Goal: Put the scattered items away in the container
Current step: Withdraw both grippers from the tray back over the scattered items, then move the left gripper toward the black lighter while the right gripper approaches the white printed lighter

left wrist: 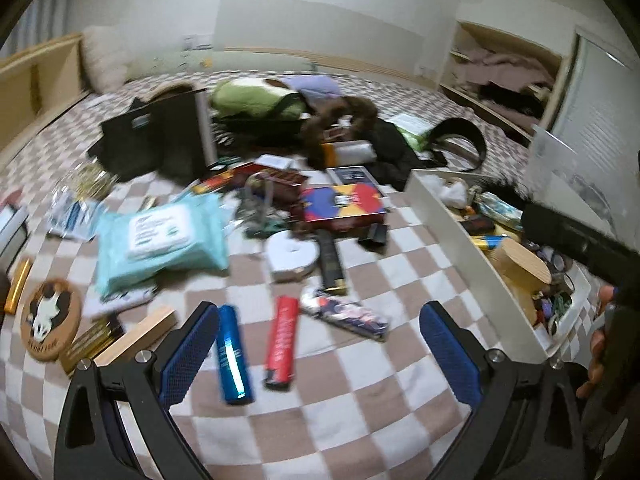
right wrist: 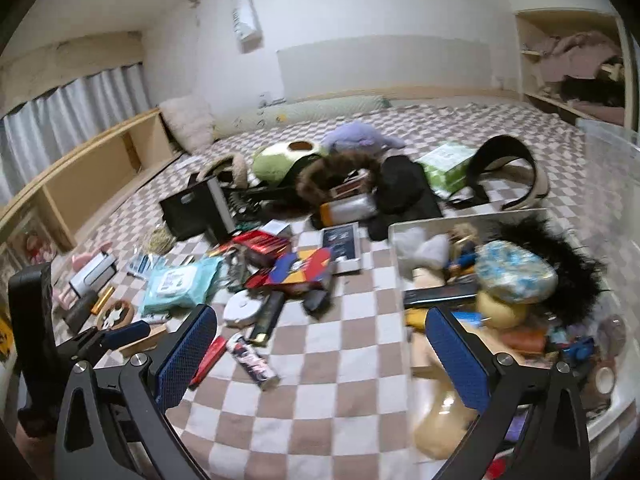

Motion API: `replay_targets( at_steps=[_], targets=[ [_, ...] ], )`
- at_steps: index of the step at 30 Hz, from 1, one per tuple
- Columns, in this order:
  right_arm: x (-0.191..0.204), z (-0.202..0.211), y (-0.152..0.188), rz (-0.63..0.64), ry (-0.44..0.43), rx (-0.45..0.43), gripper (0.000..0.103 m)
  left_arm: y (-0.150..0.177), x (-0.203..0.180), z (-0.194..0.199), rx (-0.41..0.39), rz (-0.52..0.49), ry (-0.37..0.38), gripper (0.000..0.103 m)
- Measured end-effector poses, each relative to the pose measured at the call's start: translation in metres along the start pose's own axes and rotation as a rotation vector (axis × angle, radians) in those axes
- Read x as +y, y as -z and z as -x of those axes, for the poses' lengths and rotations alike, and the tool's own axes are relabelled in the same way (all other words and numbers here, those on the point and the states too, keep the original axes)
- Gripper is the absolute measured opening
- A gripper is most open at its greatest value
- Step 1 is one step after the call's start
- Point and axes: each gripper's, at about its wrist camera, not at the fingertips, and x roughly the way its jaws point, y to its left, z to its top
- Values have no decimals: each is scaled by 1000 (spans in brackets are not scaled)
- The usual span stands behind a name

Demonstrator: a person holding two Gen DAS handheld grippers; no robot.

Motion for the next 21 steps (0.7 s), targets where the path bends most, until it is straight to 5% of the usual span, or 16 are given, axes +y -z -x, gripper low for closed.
replay_targets(
  at_steps=[13, 21],
  targets=[
    [28, -58, 18, -14, -121, 134, 103, 31, 58, 3, 21, 155, -126, 101],
    [37, -87, 50, 68, -75, 249, 103, 50, 77, 0, 47, 176, -209, 101]
  ],
)
